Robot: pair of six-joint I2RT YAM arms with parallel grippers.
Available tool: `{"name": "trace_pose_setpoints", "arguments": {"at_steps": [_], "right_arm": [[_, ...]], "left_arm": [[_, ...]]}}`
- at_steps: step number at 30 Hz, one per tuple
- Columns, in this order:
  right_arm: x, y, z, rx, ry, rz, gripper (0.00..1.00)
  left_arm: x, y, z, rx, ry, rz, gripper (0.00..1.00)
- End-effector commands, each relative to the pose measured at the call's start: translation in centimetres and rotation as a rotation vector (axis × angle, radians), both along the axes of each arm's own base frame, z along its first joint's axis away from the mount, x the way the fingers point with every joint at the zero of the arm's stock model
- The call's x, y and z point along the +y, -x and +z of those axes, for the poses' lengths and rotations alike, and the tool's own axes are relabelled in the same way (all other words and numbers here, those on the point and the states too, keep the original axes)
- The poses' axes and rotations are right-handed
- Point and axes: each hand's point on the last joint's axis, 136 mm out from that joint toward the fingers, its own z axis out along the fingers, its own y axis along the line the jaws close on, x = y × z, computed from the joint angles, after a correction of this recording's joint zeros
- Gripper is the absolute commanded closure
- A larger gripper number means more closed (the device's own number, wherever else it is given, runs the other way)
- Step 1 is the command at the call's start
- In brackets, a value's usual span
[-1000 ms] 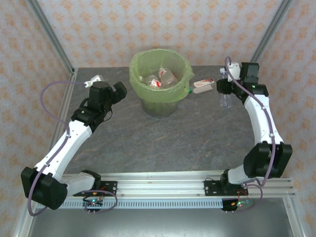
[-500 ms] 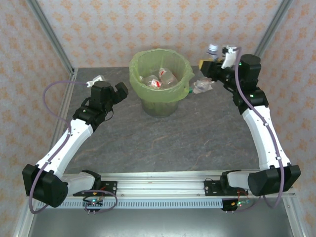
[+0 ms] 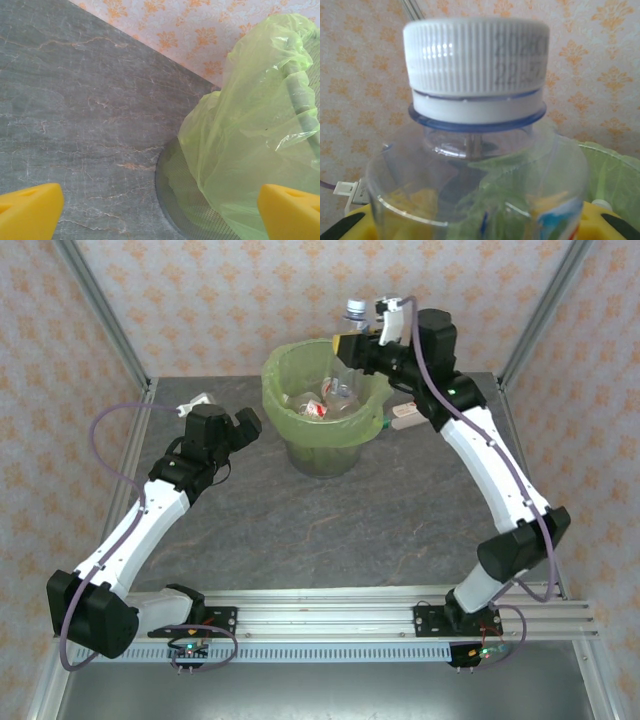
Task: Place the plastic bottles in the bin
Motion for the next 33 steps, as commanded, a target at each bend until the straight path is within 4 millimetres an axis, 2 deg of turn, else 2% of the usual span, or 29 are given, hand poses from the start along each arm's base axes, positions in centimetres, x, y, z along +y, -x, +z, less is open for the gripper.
{"name": "trace_pose_setpoints", "arguments": {"at_steps": [1,7,10,16,24,30,33], "right_arm": [[1.0,-0.9,0.7,-0.014,0.009,-0.028,0.59],[4.6,-3.6,0.1,0.02,-0.03,-0.024,0.58],[6.1,-5.3,-1.0,0.045,-0.024,-0.057,0.58],[6.9,-8.6,-3.8,0.072,-0.06,-0.163,0.59],[7.3,-10.0,-6.3,0.059,-0.068,-0.207,0.55],[7.3,-10.9,-7.3,0.039,-0.094,-0.233,0.53],[7.8,-11.1,-7.8,0.038,-0.124,-0.22,0.49]], "left_arm": [[0.7,0.2,1.1,-0.018,-0.005,0.02,0.0],[0.7,0.3,1.3,-0.019,-0.005,0.018,0.0],[0.8,0.4,1.1,-0.016,-0.007,0.023,0.0],[1.2,0.8,0.8,-0.012,-0.022,0.034,0.0],[1.9,1.3,0.6,-0.008,-0.054,0.051,0.0],[1.7,1.0,0.3,-0.001,-0.053,0.045,0.0],[1.6,0.9,0.1,0.003,-0.053,0.042,0.0]]}}
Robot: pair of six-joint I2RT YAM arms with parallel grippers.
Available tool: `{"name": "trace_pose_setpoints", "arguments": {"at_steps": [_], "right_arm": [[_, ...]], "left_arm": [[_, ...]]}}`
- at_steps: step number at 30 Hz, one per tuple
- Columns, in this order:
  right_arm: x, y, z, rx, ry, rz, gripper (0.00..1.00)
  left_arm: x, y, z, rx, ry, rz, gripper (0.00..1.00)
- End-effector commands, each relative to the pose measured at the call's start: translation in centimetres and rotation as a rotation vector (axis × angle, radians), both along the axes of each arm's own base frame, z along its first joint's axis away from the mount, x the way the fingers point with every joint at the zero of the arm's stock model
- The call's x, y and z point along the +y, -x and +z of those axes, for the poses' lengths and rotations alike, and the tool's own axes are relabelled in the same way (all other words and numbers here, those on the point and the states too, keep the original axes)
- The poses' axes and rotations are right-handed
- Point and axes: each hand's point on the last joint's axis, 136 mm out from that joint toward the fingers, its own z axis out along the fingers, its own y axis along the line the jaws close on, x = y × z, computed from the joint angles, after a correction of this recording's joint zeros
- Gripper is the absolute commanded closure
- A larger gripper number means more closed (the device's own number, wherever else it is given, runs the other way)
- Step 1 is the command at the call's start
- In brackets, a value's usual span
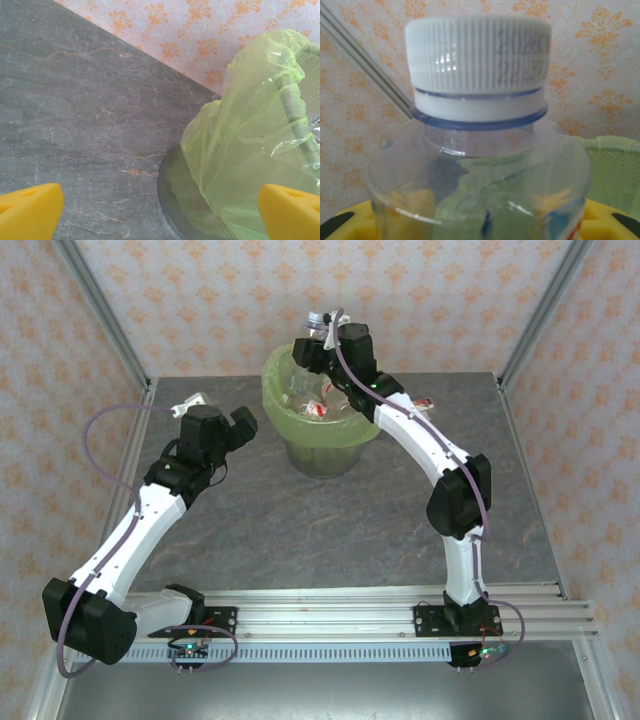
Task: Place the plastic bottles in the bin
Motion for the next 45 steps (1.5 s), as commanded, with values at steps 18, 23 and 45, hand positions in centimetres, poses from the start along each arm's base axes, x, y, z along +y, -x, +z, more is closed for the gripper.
{"name": "trace_pose_setpoints", "arguments": {"at_steps": [18,23,45], "right_arm": [[-3.9,2.1,0.5,-0.14,0.113,-0.121,0.18],[-4.7,3.6,1.4,-0.168,0.146,-0.111,0.17],[-8.8,10.2,5.8,-0.207,0.27,-0.083,0.01]], "left_arm": [[0.8,0.1,-1.1,0.038,-0.039,0.016,0.0],[0.2,-0.3,-1.4,0.048,-0.019,-0.002,0.0],[-4.6,-1.3,1.1,-0.075,0.08,-0.261,0.0]]}}
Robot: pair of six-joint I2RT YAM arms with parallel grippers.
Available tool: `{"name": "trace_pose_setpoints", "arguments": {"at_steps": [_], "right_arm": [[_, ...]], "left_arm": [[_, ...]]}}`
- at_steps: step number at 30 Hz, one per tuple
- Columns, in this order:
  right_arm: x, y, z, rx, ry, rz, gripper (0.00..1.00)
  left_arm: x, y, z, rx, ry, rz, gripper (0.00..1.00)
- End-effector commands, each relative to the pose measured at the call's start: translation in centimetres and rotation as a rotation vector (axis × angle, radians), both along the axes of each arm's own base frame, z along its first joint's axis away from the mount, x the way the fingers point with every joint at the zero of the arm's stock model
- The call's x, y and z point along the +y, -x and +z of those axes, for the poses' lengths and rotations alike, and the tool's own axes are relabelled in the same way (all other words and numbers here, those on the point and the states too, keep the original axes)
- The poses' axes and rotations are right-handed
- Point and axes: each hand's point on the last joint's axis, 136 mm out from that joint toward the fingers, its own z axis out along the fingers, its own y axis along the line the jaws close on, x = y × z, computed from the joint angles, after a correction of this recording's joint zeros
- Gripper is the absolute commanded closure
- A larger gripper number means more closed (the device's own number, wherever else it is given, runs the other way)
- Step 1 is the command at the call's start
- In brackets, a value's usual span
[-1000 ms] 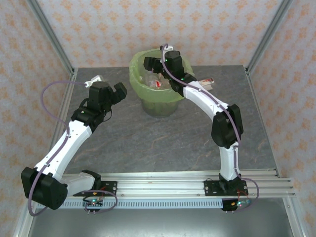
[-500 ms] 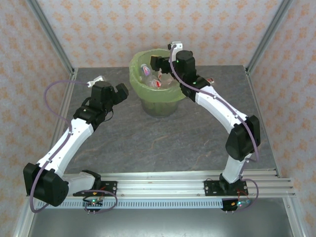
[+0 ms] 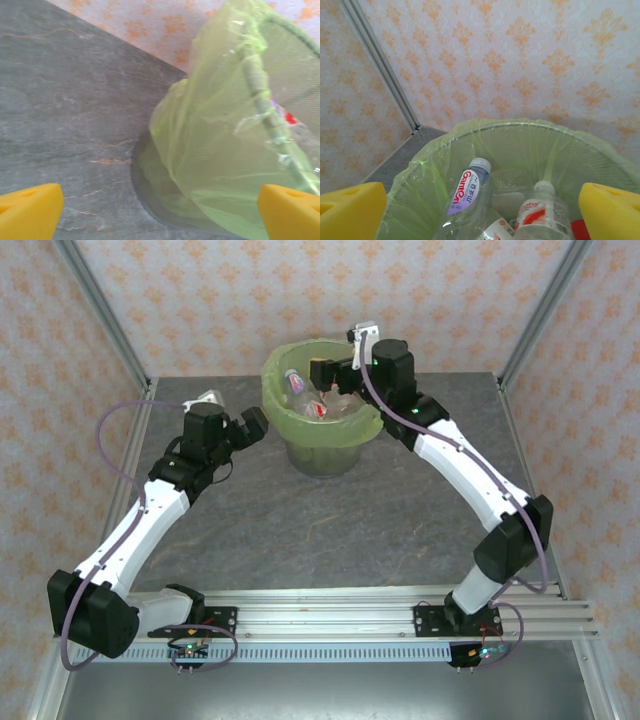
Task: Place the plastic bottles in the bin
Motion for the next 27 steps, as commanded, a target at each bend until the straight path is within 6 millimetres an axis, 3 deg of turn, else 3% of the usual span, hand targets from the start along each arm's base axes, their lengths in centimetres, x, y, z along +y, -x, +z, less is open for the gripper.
{"name": "trace_pose_setpoints", "arguments": {"at_steps": [1,7,13,19,27], "right_arm": [[-2.6,1.5,1.8,-0.057,0.029,-0.078,0.01],[-6.3,2.5,1.0,-0.061,0.016,-0.19,0.01],[-11.7,2.8,-0.2,-0.047,-0.056,-0.333,0.01],[-18.3,2.4,-4.2,0.076,-0.158,-0.556,0.01],[-24.2,2.1,-9.8,0.208,-0.287,-0.745,0.01]], "left_arm": [[-1.7,-0.3,1.5,-0.077,0.026,-0.115,0.0],[-2.7,-0.1,2.9,-0.128,0.04,-0.177,0.0],[-2.8,-0.2,3.0,-0.135,0.043,-0.18,0.0],[-4.6,0.2,4.2,-0.205,0.093,-0.275,0.0],[-5.3,0.7,4.4,-0.219,0.047,-0.316,0.0]]}}
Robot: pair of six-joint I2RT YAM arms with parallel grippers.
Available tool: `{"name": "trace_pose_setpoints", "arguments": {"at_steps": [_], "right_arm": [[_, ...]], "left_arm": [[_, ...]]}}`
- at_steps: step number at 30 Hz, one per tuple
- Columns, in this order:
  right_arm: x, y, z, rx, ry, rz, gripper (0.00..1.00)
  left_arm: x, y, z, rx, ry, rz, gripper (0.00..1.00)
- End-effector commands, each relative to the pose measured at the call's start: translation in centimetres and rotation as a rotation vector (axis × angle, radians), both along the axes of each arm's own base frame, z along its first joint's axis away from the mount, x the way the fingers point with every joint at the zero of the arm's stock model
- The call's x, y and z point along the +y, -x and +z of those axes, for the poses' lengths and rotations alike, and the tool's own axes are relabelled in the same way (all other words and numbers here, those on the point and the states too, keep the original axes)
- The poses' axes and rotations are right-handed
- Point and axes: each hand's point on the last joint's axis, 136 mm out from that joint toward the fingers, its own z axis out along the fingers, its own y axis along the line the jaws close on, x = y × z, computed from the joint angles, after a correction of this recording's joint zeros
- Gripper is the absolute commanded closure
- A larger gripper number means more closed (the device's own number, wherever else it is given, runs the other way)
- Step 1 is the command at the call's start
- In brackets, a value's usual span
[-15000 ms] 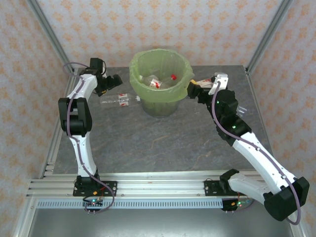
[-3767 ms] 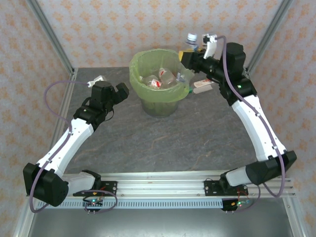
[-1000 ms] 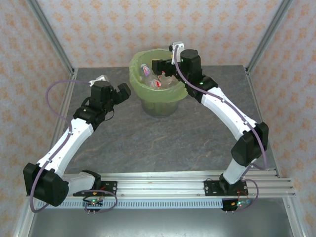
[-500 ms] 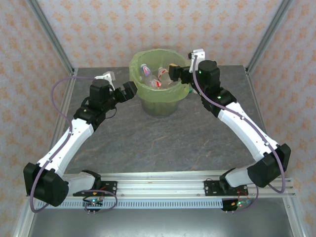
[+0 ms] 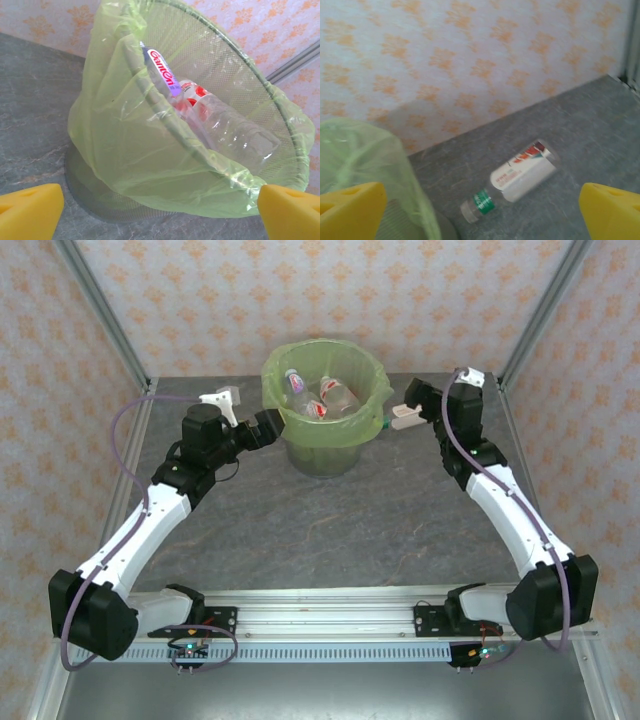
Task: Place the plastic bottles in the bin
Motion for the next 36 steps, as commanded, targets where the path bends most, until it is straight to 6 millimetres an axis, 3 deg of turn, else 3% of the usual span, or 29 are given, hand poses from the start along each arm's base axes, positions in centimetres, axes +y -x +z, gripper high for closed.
{"name": "trace_pose_setpoints", "arguments": {"at_steps": [1,6,14,25,36], "right_arm": [[-2.2,0.2,-1.1,0.005,-0.118,-0.095,0.01],[-3.4,-0.5,-4.3,0.082,-0.215,-0.111,0.01],[-3.1,-2.3,-8.7,0.305,-0.252,-0.138,0.01],[-2.3,-6.4,-11.7,0.438,-0.294,-0.168,0.01],[-3.1,-11.0,-14.9,0.569,-0.317,-0.318,0.01]], "left_arm": [[-0.5,0.5,1.9,-0.071,-0.011,-0.033,0.0],[0.0,0.5,1.4,-0.057,-0.022,-0.009,0.0],[0.9,0.2,0.9,-0.042,-0.037,0.052,0.0],[1.8,0.4,0.2,-0.02,-0.065,0.089,0.0],[1.8,-0.1,0.3,-0.018,-0.059,0.106,0.0]]}}
